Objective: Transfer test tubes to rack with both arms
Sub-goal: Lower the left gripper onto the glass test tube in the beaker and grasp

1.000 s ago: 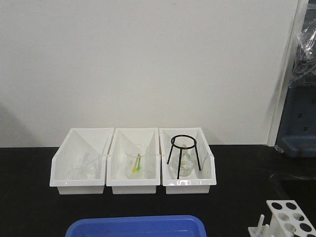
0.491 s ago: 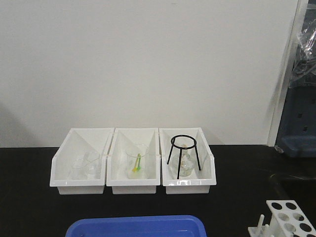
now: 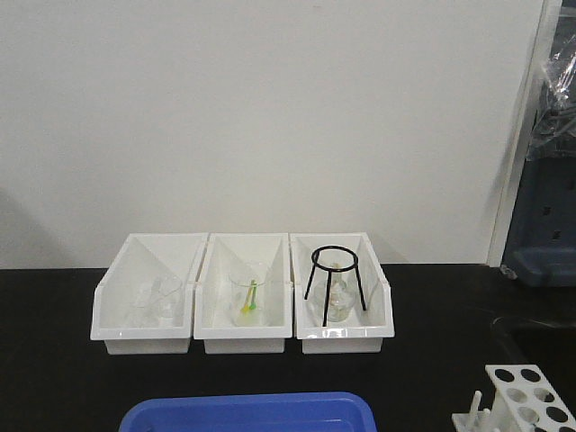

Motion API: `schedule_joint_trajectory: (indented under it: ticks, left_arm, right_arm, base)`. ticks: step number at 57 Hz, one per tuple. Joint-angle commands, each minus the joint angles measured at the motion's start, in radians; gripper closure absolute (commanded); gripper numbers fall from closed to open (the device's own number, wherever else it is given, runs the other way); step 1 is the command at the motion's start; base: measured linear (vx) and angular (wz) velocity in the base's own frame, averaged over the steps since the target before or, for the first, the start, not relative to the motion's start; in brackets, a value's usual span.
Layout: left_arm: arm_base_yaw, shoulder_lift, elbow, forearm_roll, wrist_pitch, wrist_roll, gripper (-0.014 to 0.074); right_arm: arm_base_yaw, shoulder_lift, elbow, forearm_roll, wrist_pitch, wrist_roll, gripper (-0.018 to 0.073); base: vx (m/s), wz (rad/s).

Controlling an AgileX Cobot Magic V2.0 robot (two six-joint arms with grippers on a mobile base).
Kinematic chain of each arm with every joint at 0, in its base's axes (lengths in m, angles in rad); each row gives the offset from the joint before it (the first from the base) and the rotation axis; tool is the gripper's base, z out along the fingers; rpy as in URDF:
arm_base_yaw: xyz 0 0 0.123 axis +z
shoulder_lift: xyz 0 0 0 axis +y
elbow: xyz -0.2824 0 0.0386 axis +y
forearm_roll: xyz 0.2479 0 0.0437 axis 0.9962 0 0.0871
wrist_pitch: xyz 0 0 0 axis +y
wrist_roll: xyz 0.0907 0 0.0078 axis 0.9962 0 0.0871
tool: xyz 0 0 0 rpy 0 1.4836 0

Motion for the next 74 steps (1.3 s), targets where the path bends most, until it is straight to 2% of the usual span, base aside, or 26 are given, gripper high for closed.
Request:
schedule_joint_trajectory:
  ticks: [1, 6, 11, 16, 21, 27, 34, 74]
  left_arm:
    - [0.000, 0.015, -0.036, -0.008, -0.072, -0.011, 0.0017]
    - [0.000, 0.022, -0.036, -0.007, -0.011, 0.008, 0.0015]
    - [-0.005, 0.043, -0.036, -0.008, 0.099, 0.075, 0.0015]
    - [-0.017, 0.082, -0.029, -0.012, 0.146, 0.145, 0.0016]
    - [-0.034, 0.126, -0.021, -0.047, 0.132, 0.225, 0.0016]
    - [-0.058, 0.188, -0.021, -0.143, 0.077, 0.319, 0.0016]
    - [-0.065, 0.273, -0.021, -0.164, -0.021, 0.410, 0.0016]
    - [-0.075, 0.753, -0.021, -0.164, -0.479, 0.397, 0.0016]
  right_arm:
    - [-0.004, 0.013, -0.034, 0.000, -0.078, 0.003, 0.0193]
    - [-0.004, 0.013, -0.034, 0.000, -0.078, 0.003, 0.0146]
    - [-0.004, 0.013, -0.034, 0.000, -0.078, 0.003, 0.0122]
    - [-0.004, 0.013, -0.034, 0.000, -0.078, 0.001, 0.0123]
    - [-0.004, 0.013, -0.034, 0.000, -0.078, 0.001, 0.0123]
    - [-0.004, 0.013, -0.034, 0.000, -0.078, 0.001, 0.0123]
    - [-0.004, 0.013, -0.034, 0.000, -0.078, 0.001, 0.0123]
    - [-0.004, 0.013, -0.034, 0.000, -0.040, -0.001, 0.0122]
  base:
    - [0.00, 0.00]
    - [0.00, 0.00]
    - [0.00, 0.00]
    - [0.00, 0.00]
    - [0.00, 0.00]
    - [0.00, 0.00]
    - [0.00, 0.00]
    - [0.00, 0.00]
